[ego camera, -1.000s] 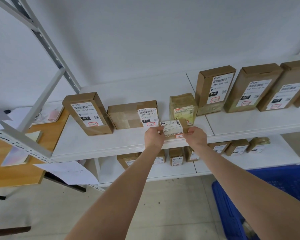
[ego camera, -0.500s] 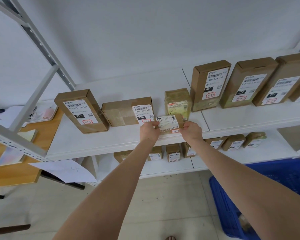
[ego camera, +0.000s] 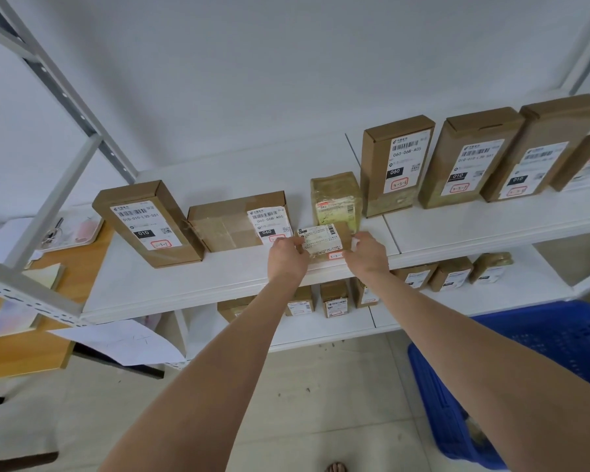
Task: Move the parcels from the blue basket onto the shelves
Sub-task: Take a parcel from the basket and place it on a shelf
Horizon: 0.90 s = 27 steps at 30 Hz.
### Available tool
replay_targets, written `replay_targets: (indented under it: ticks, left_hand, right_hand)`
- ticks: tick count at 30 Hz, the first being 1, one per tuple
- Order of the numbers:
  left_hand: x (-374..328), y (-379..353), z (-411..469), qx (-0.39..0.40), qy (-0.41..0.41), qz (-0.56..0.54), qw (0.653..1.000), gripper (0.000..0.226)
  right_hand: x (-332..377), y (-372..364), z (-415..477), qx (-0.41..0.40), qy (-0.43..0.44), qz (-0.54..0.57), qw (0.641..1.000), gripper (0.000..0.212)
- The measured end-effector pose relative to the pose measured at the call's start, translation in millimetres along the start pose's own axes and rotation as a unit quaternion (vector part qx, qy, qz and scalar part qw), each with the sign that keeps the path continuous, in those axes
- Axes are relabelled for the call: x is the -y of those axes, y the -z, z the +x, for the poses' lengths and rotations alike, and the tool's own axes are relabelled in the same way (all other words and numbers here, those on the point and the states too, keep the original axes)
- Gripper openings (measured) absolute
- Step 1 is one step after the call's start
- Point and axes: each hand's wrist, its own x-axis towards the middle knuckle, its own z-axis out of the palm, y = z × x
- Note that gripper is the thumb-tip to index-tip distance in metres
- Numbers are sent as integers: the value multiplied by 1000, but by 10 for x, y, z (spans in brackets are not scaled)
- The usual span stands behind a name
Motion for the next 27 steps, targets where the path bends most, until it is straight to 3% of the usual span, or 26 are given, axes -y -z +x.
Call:
replay_targets:
  ticks: [2,4,6,8,27]
  left_hand:
    - [-2,-2,-7,-5,-43,55,998,40]
    - [-12,-34,-30,6,-101,107,989,43]
    - [-26,-92,-58,26,-148,157,976,46]
    - [-35,-143,-73,40,-166,194,966,48]
    - [-170,-163,195,70,-192,232,951,50]
  right_hand:
    - [-19,-24,-8,-40,33,-50,997,42]
    - [-64,-50,-18,-60,126,-159,977,43]
    - [-106,-91,-25,-44,219,-231,947,47]
    - [-111,-118,-36,-22,252,-266,930,51]
    - [-11,-93,150,-3,209,-277,938,55]
